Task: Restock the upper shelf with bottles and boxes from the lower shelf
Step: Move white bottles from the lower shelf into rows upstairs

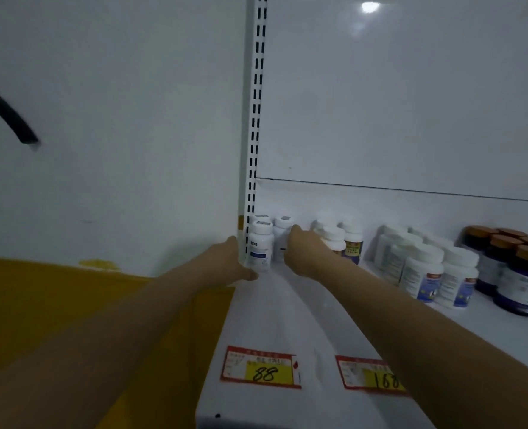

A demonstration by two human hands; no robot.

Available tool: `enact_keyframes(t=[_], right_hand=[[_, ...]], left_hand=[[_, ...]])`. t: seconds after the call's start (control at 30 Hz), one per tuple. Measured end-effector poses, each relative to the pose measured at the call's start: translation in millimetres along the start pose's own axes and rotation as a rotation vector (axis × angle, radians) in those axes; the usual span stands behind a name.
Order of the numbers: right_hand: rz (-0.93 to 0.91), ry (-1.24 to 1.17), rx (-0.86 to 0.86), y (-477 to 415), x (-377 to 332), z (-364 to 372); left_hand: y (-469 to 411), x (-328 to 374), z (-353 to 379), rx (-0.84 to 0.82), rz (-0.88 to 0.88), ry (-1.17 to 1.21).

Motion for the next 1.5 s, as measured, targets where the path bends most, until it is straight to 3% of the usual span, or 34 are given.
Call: enact_keyframes(t=[0.23, 0.5, 0.77, 0.83, 0.9, 0.97, 1.03, 1.13, 1.2, 1.5], right_hand=[[0.164, -0.027, -0.065, -25, 13, 14], [0.177, -0.065, 0.04, -31, 14, 21], [0.105, -0.037, 0.105, -22, 2, -19], [0.053, -0.022, 0.196, -20, 5, -46], [0.033, -0.008, 0.277, -13, 13, -73], [0.049, 0.009, 0.318, -6, 29, -87], [0.1, 0.04, 0.265, 3, 45, -83], [0.159, 0.033, 0.145, 13, 64, -57], [0.166, -0.038, 0.161, 17, 71, -44], [0.11, -0.231, 0.24, 13, 83, -35]], left_hand=[[-51, 17, 16, -0.024, 0.133, 0.18], [-58, 17, 21, 0.067, 0.201, 0.169], [-50, 23, 10, 0.066, 0.058, 0.149], [-39, 34, -10, 0.211, 0.102, 0.06], [-22, 53, -28, 0.436, 0.275, -0.095], [1, 76, -32, 0.496, 0.467, -0.149], [13, 94, -19, 0.358, 0.496, -0.099], [8, 99, 19, 0.075, 0.261, -0.082], [2, 97, 42, -0.016, 0.189, -0.109], [-20, 103, 79, 0.015, 0.277, 0.073]])
Point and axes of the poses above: each hand's wrist, its own y-axis away from the middle knuckle, its own z-axis out of the palm, x = y × z, the point moved 3 cm from there along -y, towards the middle knuckle, and after that the axes turned 10 degrees about -z, right-handed, at the moved point
